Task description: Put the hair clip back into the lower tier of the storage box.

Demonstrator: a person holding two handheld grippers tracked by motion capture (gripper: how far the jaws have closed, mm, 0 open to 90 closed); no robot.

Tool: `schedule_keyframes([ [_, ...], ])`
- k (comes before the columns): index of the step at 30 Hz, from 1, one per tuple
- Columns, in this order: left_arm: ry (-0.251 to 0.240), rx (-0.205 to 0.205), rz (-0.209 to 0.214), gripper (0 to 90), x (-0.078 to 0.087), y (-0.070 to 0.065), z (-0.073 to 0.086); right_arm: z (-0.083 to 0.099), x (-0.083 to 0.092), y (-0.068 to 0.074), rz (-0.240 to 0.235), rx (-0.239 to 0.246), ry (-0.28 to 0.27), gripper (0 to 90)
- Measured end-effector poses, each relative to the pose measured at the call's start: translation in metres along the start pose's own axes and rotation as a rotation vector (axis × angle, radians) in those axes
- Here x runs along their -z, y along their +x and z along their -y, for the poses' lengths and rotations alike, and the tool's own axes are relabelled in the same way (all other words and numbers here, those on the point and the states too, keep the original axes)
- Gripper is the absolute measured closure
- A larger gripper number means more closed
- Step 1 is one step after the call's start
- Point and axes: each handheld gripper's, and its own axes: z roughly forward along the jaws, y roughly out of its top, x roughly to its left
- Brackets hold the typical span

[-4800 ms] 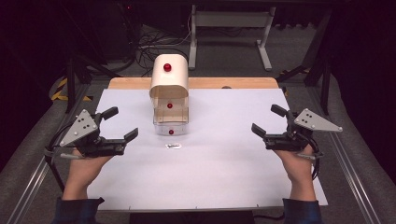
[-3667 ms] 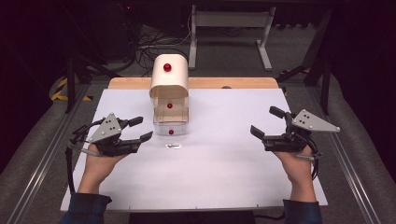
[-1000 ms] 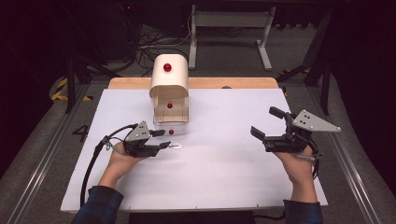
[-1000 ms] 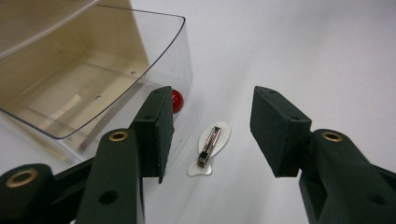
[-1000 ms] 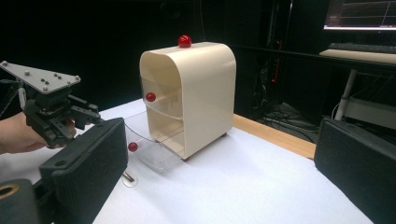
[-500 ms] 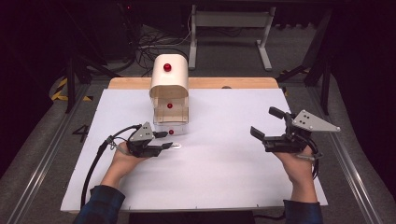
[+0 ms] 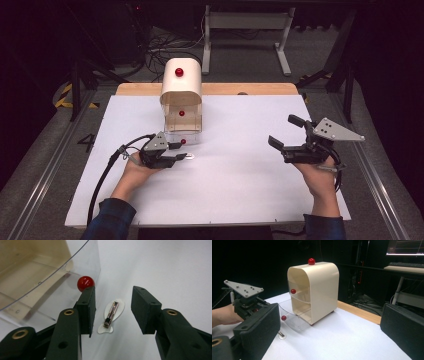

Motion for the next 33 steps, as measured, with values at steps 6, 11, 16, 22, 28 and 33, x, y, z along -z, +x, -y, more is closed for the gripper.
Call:
schedule_keyframes([
  [6,0.017,0.009,0.002,57.6,-0.005,0.001,0.002,0.0,0.0,0.0,-0.001,0.001,0.003,3.3],
  [11,0.025,0.013,0.004,58.0,-0.008,0.002,0.003,0.0,0.0,0.0,-0.002,0.0,0.002,3.3],
  [16,0.038,0.013,0.005,59.4,-0.012,0.004,0.005,0.0,-0.001,0.0,-0.002,0.002,0.004,3.3],
  [22,0.056,0.01,0.006,60.6,-0.016,0.004,0.007,0.001,-0.001,0.0,-0.004,0.001,0.003,3.3],
  [28,0.071,0.015,0.002,60.9,-0.02,0.006,0.009,0.001,-0.001,0.0,-0.007,-0.003,0.005,3.3],
  [33,0.095,0.017,0.005,62.3,-0.022,0.007,0.008,0.002,-0.001,-0.001,-0.007,-0.004,0.009,3.3],
])
